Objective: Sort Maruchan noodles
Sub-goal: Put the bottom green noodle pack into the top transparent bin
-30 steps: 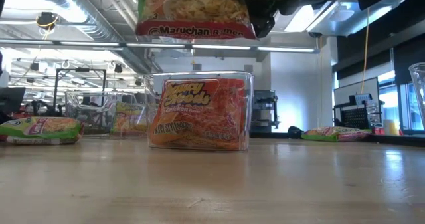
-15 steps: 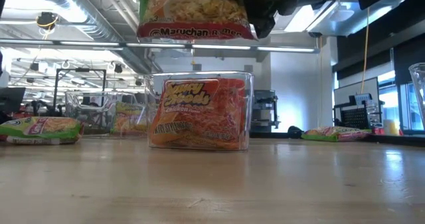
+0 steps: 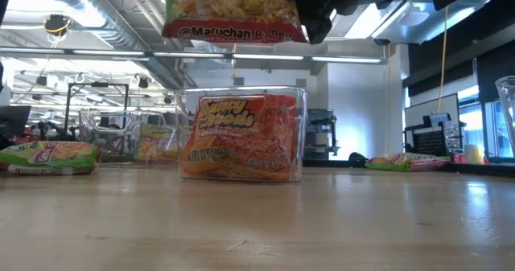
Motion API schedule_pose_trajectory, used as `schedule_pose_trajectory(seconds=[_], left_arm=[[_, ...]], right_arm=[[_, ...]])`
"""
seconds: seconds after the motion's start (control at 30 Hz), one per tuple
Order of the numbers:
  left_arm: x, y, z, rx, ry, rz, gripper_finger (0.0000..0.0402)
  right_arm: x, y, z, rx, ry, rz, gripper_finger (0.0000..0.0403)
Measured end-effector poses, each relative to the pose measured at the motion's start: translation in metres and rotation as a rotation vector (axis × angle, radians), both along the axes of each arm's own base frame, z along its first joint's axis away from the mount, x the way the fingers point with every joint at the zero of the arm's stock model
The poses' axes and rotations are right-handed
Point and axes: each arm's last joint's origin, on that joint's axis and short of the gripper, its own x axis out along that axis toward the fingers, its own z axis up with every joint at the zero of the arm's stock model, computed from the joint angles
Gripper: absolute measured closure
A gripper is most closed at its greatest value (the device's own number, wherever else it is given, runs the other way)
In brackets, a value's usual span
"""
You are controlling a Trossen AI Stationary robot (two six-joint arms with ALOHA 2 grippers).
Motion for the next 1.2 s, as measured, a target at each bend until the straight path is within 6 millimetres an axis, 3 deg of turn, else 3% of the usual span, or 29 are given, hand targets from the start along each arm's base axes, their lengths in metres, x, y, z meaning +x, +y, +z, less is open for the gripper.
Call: schedule_pose_trajectory(seconds=[0.4,0.8,1.0,1.2], left_arm=[[-0.001,-0.002,0.001,0.019,-0.002,-0.039,0.0234],[-0.007,-0.011,0.001,0.028,0.013,-0.072,0.0263],[-0.032,-0.005,0.015,0.1,0.08,-0.046,0.0264],[-0.069,0.016,0.037,0.262,0.154,0.033,0.0264]], right_arm=[[0.0,0.0,0.001,0.033,-0.011,-0.005,0.0272],[-0.006,-0.001,0.014,0.041,-0.023,0.039,0.0148],[-0.021,-0.003,0.031,0.062,0.036,0.119,0.0131],[-0.028,-0.005,0.03,0.055,0.11,0.135,0.013]])
